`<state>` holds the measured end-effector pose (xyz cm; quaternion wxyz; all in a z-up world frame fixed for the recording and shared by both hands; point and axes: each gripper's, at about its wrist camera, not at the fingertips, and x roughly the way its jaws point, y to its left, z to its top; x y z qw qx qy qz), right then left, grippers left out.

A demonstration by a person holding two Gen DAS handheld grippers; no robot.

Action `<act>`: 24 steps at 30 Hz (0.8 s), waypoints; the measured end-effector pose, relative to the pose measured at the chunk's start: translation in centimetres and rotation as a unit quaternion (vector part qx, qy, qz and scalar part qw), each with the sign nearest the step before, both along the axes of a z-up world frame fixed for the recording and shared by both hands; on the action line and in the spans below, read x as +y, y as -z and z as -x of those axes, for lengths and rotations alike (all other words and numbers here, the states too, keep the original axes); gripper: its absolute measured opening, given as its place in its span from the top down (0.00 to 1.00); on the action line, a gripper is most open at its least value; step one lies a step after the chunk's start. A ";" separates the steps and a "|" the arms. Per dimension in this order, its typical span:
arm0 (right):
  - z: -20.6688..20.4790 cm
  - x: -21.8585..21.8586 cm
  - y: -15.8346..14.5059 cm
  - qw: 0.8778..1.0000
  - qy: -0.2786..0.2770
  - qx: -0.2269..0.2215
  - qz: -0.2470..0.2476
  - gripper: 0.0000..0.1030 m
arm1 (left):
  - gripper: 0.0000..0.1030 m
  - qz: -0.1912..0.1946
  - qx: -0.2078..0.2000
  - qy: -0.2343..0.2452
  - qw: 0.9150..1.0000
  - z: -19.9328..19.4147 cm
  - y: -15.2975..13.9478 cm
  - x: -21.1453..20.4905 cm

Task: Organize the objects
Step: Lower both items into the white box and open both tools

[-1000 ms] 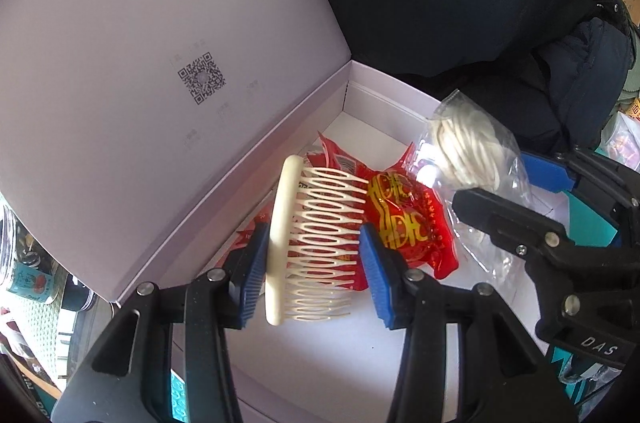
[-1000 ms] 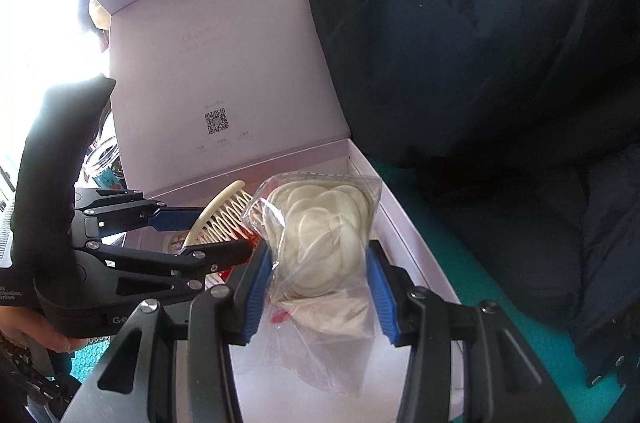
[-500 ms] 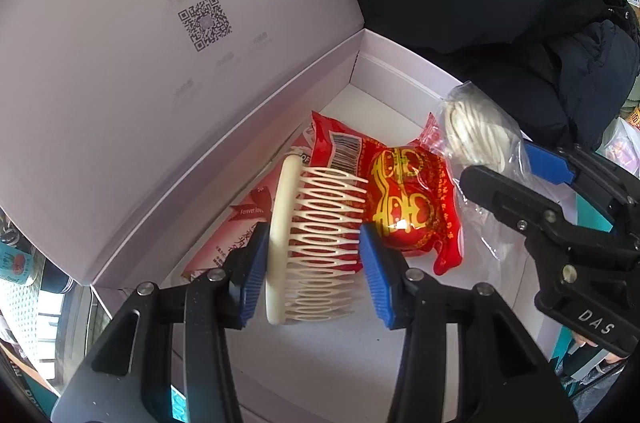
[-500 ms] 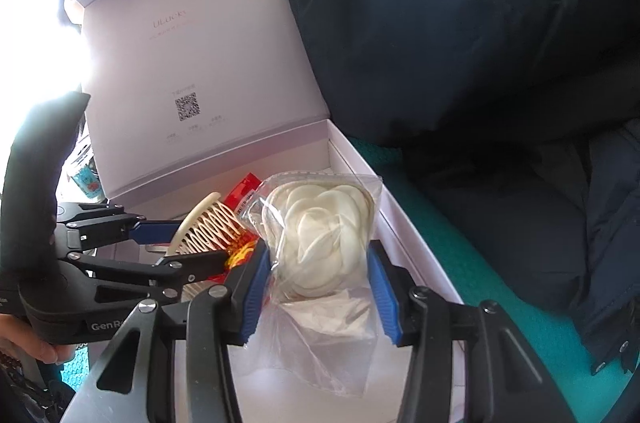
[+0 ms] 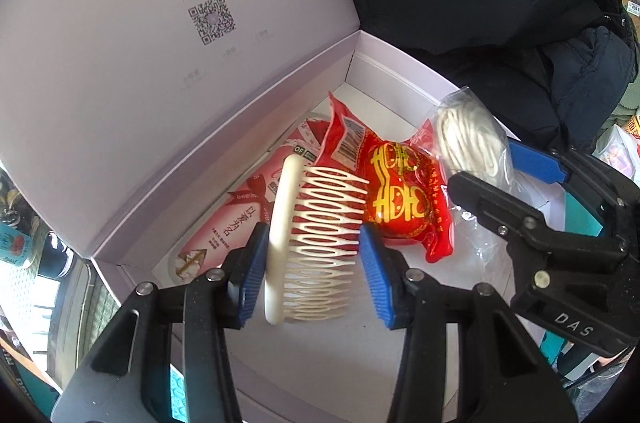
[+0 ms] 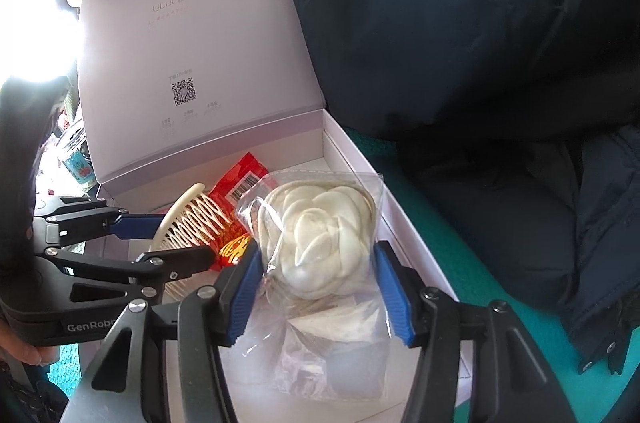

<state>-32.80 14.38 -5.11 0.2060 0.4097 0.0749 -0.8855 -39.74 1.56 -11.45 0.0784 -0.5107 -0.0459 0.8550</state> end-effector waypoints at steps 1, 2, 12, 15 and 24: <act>-0.1 0.1 -0.1 1.000 0.001 0.001 0.000 0.45 | 0.58 0.002 0.002 -0.002 1.000 0.0 -0.1 0.0; -0.1 0.2 -0.2 1.000 0.004 0.003 0.001 0.45 | 0.58 0.001 0.003 -0.005 1.000 -0.1 -0.2 0.0; -0.8 0.7 -1.9 1.000 0.011 0.019 -0.012 0.33 | 0.51 0.024 0.001 -0.028 0.999 0.0 -1.8 -0.1; -1.2 0.9 -2.5 1.000 0.010 0.026 -0.010 0.33 | 0.47 0.028 0.007 -0.033 0.999 -0.1 -2.4 0.0; -1.7 1.2 -4.9 0.998 0.013 0.054 -0.020 0.33 | 0.43 0.023 0.025 -0.038 0.999 -0.7 -4.6 0.5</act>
